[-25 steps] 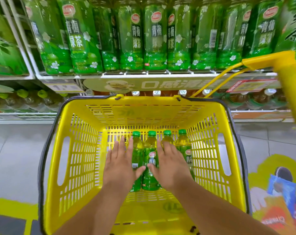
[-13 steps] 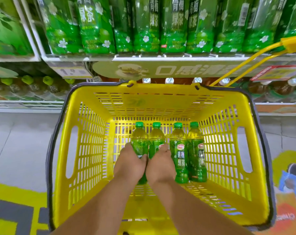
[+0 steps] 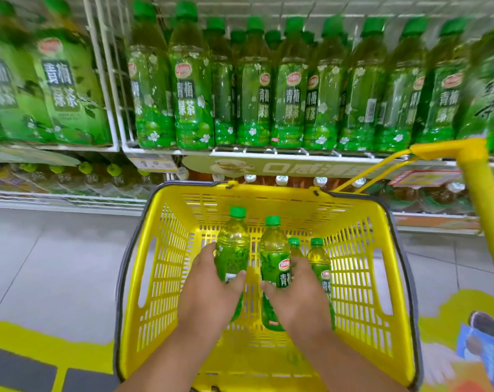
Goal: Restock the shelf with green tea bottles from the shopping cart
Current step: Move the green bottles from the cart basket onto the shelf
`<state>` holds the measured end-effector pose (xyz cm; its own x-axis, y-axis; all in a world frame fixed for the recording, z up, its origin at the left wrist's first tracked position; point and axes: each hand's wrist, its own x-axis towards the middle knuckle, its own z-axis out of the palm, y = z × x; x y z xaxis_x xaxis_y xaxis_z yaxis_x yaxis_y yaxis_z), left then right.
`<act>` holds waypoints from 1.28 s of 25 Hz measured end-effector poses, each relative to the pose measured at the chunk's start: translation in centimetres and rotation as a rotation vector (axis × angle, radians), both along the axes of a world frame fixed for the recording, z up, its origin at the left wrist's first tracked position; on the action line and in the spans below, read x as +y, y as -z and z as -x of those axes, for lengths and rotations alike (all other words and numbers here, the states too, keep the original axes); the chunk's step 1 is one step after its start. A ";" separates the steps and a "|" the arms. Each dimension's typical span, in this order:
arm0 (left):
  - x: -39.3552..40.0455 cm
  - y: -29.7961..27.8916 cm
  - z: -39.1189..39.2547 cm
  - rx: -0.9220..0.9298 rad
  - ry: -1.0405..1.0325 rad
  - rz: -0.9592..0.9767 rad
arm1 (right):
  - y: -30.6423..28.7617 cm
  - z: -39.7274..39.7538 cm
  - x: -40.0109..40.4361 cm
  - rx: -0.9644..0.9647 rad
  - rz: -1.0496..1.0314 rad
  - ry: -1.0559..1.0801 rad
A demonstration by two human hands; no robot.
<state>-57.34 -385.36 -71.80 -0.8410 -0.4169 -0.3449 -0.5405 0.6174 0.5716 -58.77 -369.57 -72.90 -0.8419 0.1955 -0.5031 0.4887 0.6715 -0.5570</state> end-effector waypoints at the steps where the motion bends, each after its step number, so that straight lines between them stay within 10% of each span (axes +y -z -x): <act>1: 0.1 -1.4 0.1 0.031 -0.022 -0.018 | -1.2 0.3 0.3 0.034 0.023 0.001; 14: 0.8 -13.2 10.5 0.429 -0.080 -0.050 | -13.7 11.3 -0.3 0.480 0.246 0.008; 32: 0.2 -15.5 23.9 0.304 -0.101 0.267 | -16.0 24.2 -3.1 0.536 0.087 -0.003</act>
<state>-81.19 -385.15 -56.26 -0.8383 -0.5434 0.0437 -0.4373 0.7181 0.5414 -82.96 -372.68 -56.93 -0.9854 0.1695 -0.0177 0.1194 0.6124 -0.7815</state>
